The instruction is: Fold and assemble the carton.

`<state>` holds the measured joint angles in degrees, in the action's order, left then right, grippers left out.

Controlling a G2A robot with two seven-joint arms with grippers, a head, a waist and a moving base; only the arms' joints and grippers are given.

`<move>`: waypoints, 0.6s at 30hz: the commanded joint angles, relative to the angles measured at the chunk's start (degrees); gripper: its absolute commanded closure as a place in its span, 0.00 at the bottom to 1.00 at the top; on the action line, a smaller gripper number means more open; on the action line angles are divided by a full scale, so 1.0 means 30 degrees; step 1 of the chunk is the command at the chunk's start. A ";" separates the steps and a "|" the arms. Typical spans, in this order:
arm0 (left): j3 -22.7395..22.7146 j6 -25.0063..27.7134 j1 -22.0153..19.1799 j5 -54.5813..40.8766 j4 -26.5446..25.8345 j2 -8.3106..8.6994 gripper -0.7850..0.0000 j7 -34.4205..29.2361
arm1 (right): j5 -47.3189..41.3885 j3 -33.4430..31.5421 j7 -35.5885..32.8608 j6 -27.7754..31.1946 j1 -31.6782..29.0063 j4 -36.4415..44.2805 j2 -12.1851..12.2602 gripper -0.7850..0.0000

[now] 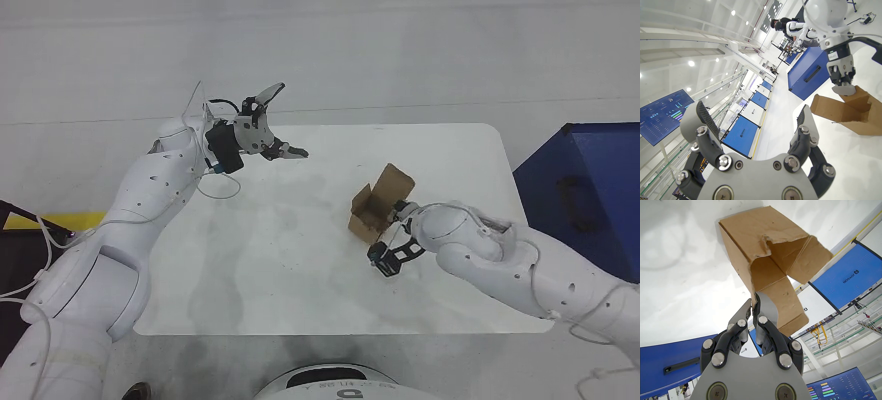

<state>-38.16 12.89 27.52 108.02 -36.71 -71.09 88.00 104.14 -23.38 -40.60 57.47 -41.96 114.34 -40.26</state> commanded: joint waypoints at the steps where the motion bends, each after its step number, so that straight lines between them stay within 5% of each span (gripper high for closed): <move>1: 0.0000 0.0000 0.0000 0.0000 0.0000 0.0000 0.00 0.0000 | -0.0212 -0.0084 -0.0566 -0.0234 0.0018 -0.0268 -0.0245 0.16; 2: 0.0000 0.0000 0.0000 0.0000 0.0000 0.0000 0.00 0.0000 | -0.0528 -0.0306 -0.0894 -0.0610 -0.0049 -0.0326 -0.0304 0.08; 9: 0.0000 0.0000 0.0000 0.0000 0.0000 0.0000 0.00 0.0000 | -0.4533 -0.4124 -0.0100 -0.3786 -0.2321 0.0490 0.0949 0.03; 13: 0.0000 0.0000 0.0000 0.0000 0.0000 0.0000 0.00 0.0000 | -0.6792 -0.7441 0.3634 -0.5657 -0.5230 -0.0290 0.2412 0.00; 18: 0.0000 0.0000 0.0000 0.0000 0.0000 0.0000 0.00 0.0000 | -1.0187 -1.1117 1.0893 -0.7997 -0.9576 -0.2988 0.3790 0.00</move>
<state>-38.16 12.89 27.52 108.02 -36.71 -71.09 88.00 76.00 -54.55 -13.81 34.85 -67.66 107.33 -29.46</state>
